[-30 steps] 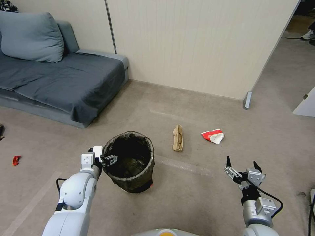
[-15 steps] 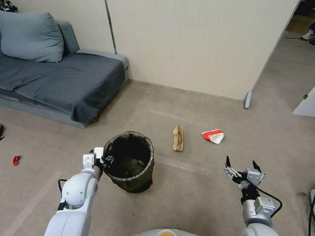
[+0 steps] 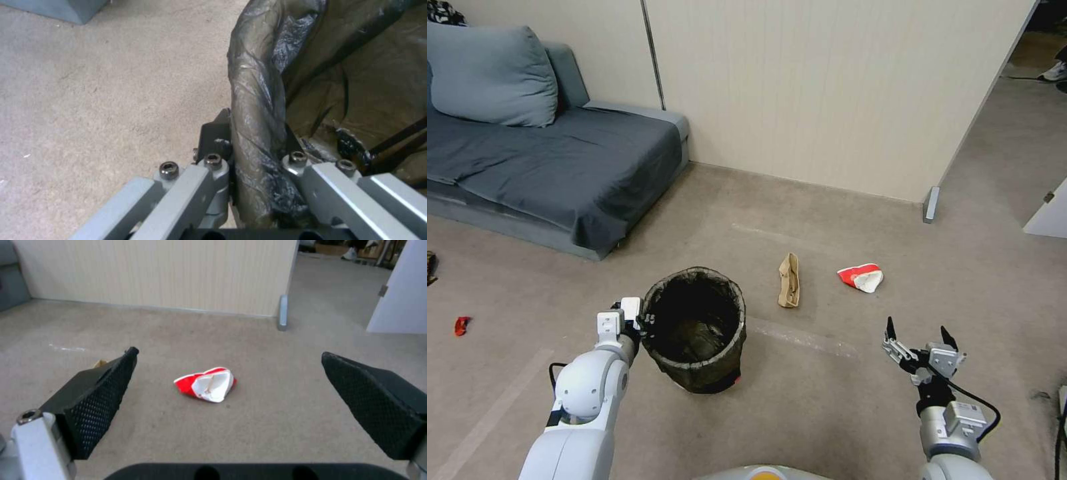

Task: Pick up the trash bin, then pick up the garbage from the floor and place it into the trash bin.

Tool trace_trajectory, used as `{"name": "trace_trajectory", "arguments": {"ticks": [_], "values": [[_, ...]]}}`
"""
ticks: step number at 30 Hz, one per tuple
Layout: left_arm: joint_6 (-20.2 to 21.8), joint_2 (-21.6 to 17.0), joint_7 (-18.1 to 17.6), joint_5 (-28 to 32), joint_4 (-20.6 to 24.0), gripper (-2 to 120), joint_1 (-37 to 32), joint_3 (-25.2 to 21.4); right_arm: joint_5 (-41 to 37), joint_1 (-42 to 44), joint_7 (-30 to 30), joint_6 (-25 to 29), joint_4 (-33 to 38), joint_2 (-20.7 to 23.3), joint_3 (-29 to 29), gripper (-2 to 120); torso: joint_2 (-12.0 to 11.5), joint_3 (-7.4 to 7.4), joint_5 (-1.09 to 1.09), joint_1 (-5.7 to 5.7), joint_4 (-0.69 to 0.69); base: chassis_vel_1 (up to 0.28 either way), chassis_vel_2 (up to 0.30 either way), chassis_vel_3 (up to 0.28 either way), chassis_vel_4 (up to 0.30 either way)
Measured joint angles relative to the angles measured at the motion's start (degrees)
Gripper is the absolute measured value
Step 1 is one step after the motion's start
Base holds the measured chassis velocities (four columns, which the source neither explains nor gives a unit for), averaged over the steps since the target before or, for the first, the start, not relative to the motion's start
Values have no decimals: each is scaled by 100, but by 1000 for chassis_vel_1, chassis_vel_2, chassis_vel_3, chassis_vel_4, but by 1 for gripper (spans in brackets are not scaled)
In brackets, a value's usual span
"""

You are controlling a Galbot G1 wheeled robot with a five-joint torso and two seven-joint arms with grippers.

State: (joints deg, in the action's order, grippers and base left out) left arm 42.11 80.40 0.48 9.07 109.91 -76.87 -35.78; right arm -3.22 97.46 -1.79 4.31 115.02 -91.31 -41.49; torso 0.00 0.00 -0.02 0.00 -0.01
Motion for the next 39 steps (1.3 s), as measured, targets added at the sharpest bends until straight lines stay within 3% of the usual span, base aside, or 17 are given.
{"name": "trace_trajectory", "arguments": {"ticks": [7, 12, 16, 19, 23, 39], "values": [[-83, -27, 31, 96, 320, 5, -179, -71, 3, 16, -5, -86, 263, 2, -63, 100, 0, 0, 0, 0, 0, 0, 0, 0, 0], [-231, -46, -23, 425, 921, 3, -483, -144, 9, 27, 14, -179, 460, 9, -100, 100, 0, 0, 3, 0, 2, 0, 0, 0, 0], [-246, -45, -49, 513, 1072, 3, -552, -147, 13, 29, 15, -184, 475, 9, -100, 100, 0, 0, 3, 0, 2, 0, 0, 0, 0], [-401, -44, -73, 651, 1549, 3, -746, -173, 21, 51, 15, -191, 512, 1, -102, 100, 0, 0, 4, 0, 1, 0, 0, 0, 0], [-558, -46, -76, 654, 1783, 3, -833, -201, 22, 65, 15, -192, 542, -3, -106, 100, 0, 0, 2, 0, 1, 0, 0, 0, 0], [-740, 30, -73, 696, 2217, 3, -984, -278, 61, 119, 242, -185, 641, -18, -139, 100, 0, 0, 2, 0, 1, 0, 0, 0, 0]]}}
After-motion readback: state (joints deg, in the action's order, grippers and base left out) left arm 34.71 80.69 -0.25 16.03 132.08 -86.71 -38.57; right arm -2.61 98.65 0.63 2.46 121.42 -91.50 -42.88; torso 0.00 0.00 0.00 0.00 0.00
